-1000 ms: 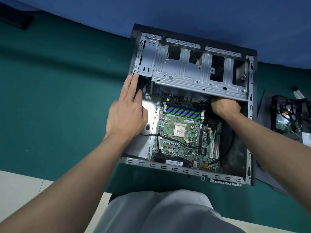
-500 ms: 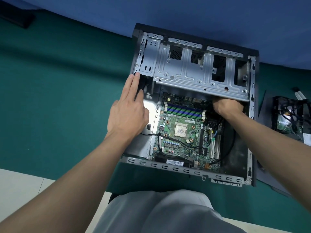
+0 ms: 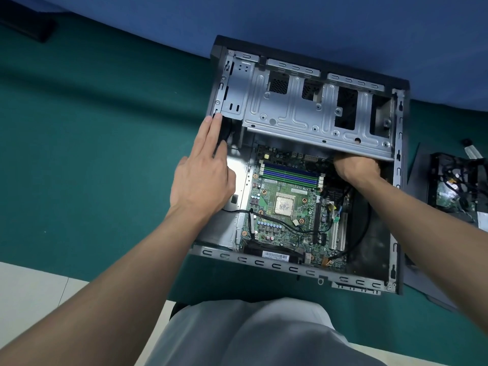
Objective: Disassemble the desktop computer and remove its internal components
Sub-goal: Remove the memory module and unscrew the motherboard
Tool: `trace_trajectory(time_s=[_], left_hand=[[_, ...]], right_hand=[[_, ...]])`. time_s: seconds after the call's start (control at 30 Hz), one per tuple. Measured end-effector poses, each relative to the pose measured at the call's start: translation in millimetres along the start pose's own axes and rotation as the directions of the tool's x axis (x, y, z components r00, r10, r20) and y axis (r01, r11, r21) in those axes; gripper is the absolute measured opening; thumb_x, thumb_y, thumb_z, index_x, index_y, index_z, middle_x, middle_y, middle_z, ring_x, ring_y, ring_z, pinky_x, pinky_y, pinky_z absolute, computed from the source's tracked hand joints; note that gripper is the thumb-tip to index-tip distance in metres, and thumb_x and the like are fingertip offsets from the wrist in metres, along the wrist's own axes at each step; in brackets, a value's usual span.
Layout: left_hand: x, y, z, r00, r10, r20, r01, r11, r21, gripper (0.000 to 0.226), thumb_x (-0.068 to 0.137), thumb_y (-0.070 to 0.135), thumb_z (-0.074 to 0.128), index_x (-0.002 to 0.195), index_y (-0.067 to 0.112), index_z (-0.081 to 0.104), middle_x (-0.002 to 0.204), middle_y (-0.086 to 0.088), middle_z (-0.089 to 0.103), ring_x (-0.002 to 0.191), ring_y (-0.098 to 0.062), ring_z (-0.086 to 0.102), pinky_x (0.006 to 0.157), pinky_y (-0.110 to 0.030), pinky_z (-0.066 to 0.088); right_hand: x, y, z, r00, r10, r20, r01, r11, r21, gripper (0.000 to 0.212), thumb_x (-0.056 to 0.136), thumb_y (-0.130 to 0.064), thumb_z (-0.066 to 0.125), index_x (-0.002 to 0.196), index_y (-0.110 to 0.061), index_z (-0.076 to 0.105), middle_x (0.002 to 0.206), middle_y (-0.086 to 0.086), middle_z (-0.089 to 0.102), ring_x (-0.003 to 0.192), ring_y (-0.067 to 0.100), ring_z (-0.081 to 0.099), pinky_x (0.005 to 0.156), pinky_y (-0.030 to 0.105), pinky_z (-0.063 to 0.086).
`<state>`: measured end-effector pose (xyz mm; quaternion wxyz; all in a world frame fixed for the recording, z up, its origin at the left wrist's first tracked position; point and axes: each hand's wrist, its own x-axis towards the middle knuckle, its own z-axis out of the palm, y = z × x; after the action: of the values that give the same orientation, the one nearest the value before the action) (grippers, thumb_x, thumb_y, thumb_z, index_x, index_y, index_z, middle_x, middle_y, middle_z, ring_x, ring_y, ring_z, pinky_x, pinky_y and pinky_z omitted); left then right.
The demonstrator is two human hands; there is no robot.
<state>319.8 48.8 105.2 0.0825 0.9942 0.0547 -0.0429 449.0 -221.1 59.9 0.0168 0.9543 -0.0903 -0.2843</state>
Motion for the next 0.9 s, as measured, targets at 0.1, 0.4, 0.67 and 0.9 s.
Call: trace_trajectory(time_s=[0.1,0.4,0.67,0.9], left_hand=[[-0.1,-0.2,0.6,1.0,0.001,-0.005,-0.001,1.0,0.006,0.043,0.092,0.03,0.046,0.127,0.006,0.053,0.163,-0.002,-0.002,0.148,-0.011,-0.005,0.073,-0.033,0.052],[0.1,-0.5,1.7,1.0,0.003,-0.007,-0.003,1.0,0.006,0.045,0.092,0.031,0.045,0.128,0.006,0.053,0.163,-0.003,-0.003,0.148,-0.011,-0.006,0.074,-0.034,0.052],[0.1,-0.1,1.2,1.0,0.0,-0.007,0.0,1.0,0.0,0.045,0.092,0.03,0.045,0.129,0.006,0.053,0.163,-0.002,-0.003,0.148,-0.011,-0.005,0.073,-0.034,0.052],[0.0,0.0,1.7,1.0,-0.005,0.001,0.005,1.0,-0.003,0.045,0.092,0.029,0.046,0.128,0.006,0.053,0.163,-0.002,-0.003,0.148,-0.011,-0.005,0.072,-0.034,0.052]], right_hand=[[-0.8,7.3,1.6,0.999,-0.027,-0.032,0.028,0.999,0.024,0.043,0.102,-0.029,0.029,0.131,-0.005,0.051,0.132,0.019,0.053,0.122,0.039,0.048,0.099,0.046,0.038],[0.9,2.4,4.2,0.99,0.099,-0.102,-0.094,0.994,0.061,0.047,0.099,-0.046,0.032,0.113,-0.01,0.058,0.117,0.014,0.061,0.112,0.039,0.054,0.097,0.044,0.039],[-2.9,0.7,3.4,0.985,0.067,-0.158,-0.052,0.994,0.097,0.043,0.099,-0.04,0.035,0.121,-0.01,0.056,0.122,0.02,0.059,0.109,0.044,0.055,0.084,0.044,0.042],[-4.1,0.4,5.1,0.989,0.064,-0.13,-0.053,0.995,0.088,0.039,0.099,-0.035,0.039,0.119,-0.007,0.058,0.12,0.021,0.06,0.108,0.044,0.055,0.085,0.043,0.043]])
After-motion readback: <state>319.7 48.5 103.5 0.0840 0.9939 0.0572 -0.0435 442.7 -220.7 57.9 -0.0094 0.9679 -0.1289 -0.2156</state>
